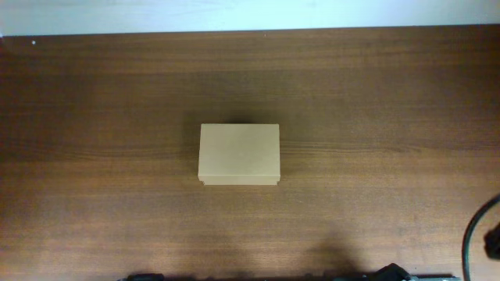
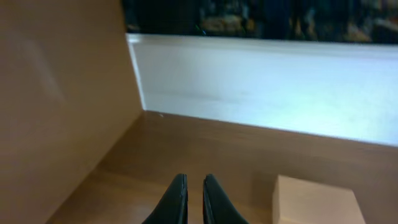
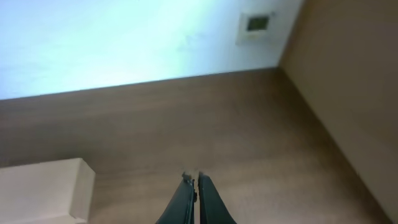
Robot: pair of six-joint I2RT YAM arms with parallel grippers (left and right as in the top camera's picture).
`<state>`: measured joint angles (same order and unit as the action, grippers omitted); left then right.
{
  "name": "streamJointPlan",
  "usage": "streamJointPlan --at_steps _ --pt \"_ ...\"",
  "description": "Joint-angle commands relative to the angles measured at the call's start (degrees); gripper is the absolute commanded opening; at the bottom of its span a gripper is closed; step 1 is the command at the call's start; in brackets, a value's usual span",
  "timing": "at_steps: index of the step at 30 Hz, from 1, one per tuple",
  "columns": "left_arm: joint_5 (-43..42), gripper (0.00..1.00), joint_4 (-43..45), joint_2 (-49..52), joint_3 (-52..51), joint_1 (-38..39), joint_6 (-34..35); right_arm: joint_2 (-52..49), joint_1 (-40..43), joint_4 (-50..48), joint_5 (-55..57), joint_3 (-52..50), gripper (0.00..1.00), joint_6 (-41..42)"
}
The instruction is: Pack container
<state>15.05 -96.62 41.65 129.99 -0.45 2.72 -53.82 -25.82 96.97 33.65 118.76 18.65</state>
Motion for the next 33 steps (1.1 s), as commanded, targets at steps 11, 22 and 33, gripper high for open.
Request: streamJointPlan --at_steps 11,22,33 --pt "10.2 0.13 0.0 -13.6 -21.0 -0.1 2.4 16.6 10.0 0.4 -5.5 -29.6 0.04 4.3" --pt "15.8 0.19 0.5 -24.5 -43.8 1.7 8.9 19.1 11.2 -0.3 -12.5 -41.4 0.04 7.4" --pt "22.4 0.99 0.0 -36.8 -52.7 2.4 9.7 19.1 11.2 -1.8 -12.0 -41.6 0.04 7.3"
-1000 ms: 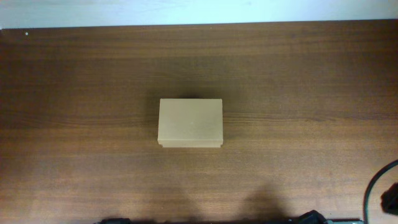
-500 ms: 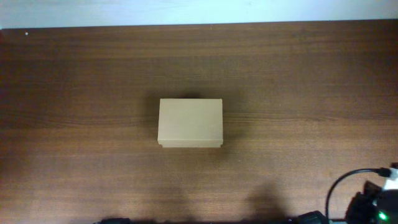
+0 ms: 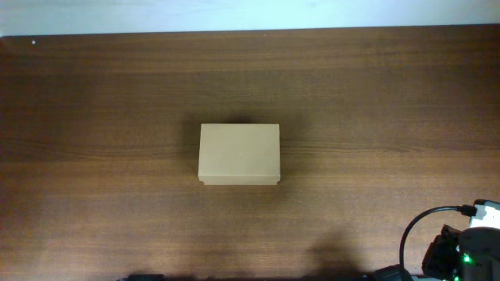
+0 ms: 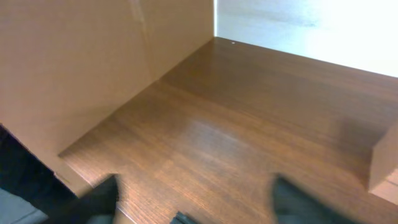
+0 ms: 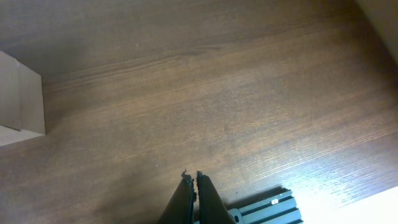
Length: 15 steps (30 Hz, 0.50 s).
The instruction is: Pack container
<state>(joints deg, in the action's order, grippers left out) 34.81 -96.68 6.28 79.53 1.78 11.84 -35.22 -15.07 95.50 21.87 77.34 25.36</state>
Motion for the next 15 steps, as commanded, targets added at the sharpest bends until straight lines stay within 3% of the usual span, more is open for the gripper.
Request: streamJointPlan --at_steps 1,9,15 --pt "2.7 0.99 0.1 -1.9 -3.0 0.2 0.6 0.5 0.4 -0.4 -0.2 -0.2 0.04 0.6" --pt "3.6 0.99 4.4 -3.9 -10.4 0.2 0.6 0.5 0.4 -0.4 -0.2 -0.2 0.04 0.4" --pt "3.6 0.99 11.2 -3.8 -21.6 0.2 0.6 0.5 0.4 -0.4 -0.2 -0.2 0.05 0.4"
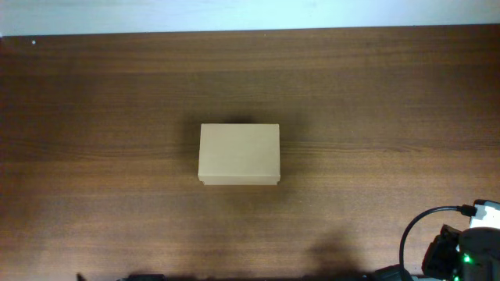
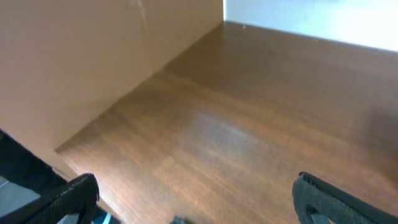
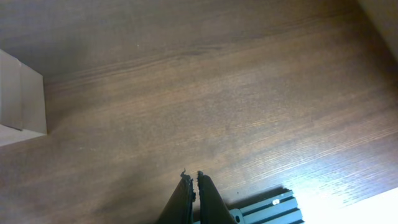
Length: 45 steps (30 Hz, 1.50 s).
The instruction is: Pack container
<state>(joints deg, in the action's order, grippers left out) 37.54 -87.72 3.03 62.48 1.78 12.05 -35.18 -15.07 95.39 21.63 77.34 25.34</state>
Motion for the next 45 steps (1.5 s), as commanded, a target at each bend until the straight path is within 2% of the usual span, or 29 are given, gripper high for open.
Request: streamJointPlan --at_steps 1,5,9,13,16,20,26,38,45 --pt "0.8 0.99 4.0 -0.6 -6.4 0.2 0.4 0.4 0.4 -0.3 0.0 -0.2 0.05 0.4" --pt "-0.9 0.99 13.0 -0.6 -13.0 0.2 0.3 0.4 0.4 -0.2 0.0 -0.2 0.05 0.4" --pt "-2.3 0.99 21.9 -0.5 -15.5 0.2 0.3 0.4 0.4 -0.2 0.0 -0.2 0.05 0.4" --pt "-10.1 0.99 31.4 -0.5 -18.8 0.2 0.3 0.4 0.4 -0.2 -0.3 -0.2 0.05 -0.8" --pt "-12.6 0.99 36.3 -0.5 -24.3 0.2 0.3 0.4 0.4 -0.2 -0.4 -0.2 0.05 -0.9" --pt "-13.4 0.99 43.0 -0.1 -28.6 0.2 -4.6 0.4 0.4 -0.2 -0.5 -0.2 0.05 -0.9" --pt "-18.2 0.99 48.3 0.5 -32.4 0.2 -4.6 0.4 0.4 -0.2 -0.5 -0.2 0.05 -0.9" --pt "-22.4 0.99 62.7 0.7 -47.1 0.2 -4.6 0.4 0.4 0.0 -1.7 -0.2 0.05 -1.1" --pt "-22.3 0.99 65.5 0.7 -52.9 0.2 -4.6 0.4 0.4 -0.1 -1.5 -0.2 0.04 -1.1"
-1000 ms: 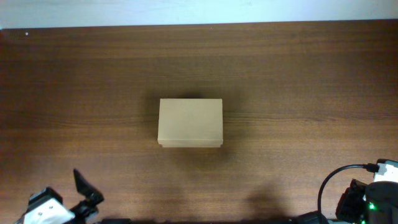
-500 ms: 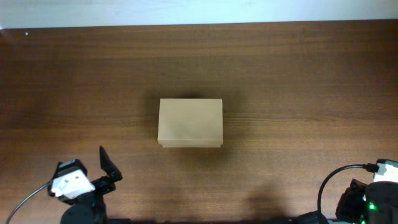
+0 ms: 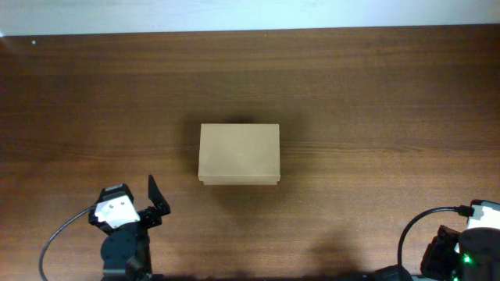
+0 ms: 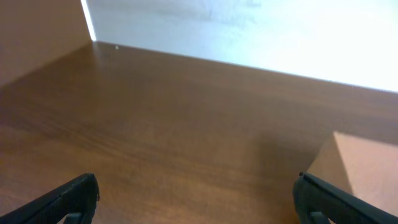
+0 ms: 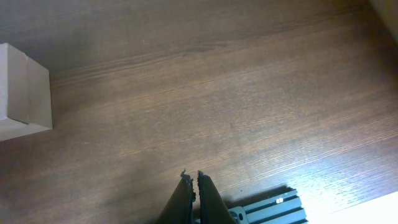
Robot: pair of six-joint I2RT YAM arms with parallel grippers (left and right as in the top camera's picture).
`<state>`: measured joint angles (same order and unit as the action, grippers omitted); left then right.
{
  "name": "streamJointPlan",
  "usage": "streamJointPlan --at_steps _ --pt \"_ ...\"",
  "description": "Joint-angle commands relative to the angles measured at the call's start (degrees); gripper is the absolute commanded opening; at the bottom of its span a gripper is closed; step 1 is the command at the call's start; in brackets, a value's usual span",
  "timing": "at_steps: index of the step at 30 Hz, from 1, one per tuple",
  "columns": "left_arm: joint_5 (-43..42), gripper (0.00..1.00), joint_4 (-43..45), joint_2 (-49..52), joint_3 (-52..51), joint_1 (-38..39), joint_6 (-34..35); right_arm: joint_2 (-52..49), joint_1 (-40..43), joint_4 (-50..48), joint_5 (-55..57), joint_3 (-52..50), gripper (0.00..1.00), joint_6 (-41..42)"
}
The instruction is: Pack container
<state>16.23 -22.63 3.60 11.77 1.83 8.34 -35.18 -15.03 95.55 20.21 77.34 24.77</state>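
Observation:
A closed tan cardboard box (image 3: 238, 154) sits in the middle of the brown table (image 3: 375, 94). It also shows at the right edge of the left wrist view as a box corner (image 4: 367, 168), and at the left edge of the right wrist view (image 5: 22, 93). My left gripper (image 4: 196, 183) is open wide, low over the table, front-left of the box; its arm (image 3: 121, 230) stands at the front left. My right gripper (image 5: 193, 177) is shut and empty, pointing down at the table's front right, where its arm (image 3: 473, 250) shows. No items to pack are in view.
A white wall (image 4: 249, 31) runs along the table's far edge. A tan side panel (image 4: 37, 31) stands at the table's left end. A grey metal rail (image 5: 267, 208) lies along the front edge beneath the right gripper.
My left arm has come into the overhead view at the front left. Its camera, which faced the left side panel, now faces the far wall and the box corner. The right gripper barely shifted.
At first both grippers were shut and neither arm showed from overhead. Then the right arm stood at the front right, pointing down, and the left fingers were apart. The left gripper stayed open wide and now faces the box.

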Motion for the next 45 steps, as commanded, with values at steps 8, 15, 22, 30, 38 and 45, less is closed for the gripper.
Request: streamJointPlan --at_steps 8,15,22,30,38,45 --pt "-1.0 0.99 1.4 0.2 -5.2 0.2 -0.9 0.4 0.4 -0.4 -0.1 -0.2 0.04 -0.5" --pt "-0.8 0.99 1.2 0.2 -5.2 0.2 -0.9 0.4 0.4 -0.4 -0.1 -0.2 0.05 -0.7" --pt "-0.9 0.99 1.2 0.2 -5.2 0.2 -0.9 0.4 0.4 -0.4 -0.1 -0.2 0.05 -0.7" --pt "-0.9 0.99 1.2 0.2 -5.2 0.2 -0.9 0.4 0.4 -0.4 -0.1 -0.2 0.04 -0.7" --pt "-0.9 0.99 1.0 -0.5 -5.2 0.2 -0.9 0.4 0.4 -0.7 -0.1 -0.2 0.04 -1.5" --pt "-0.9 0.99 0.6 -3.3 -5.1 -0.5 -0.9 0.4 0.4 -1.2 -0.1 -0.2 0.04 -2.0"
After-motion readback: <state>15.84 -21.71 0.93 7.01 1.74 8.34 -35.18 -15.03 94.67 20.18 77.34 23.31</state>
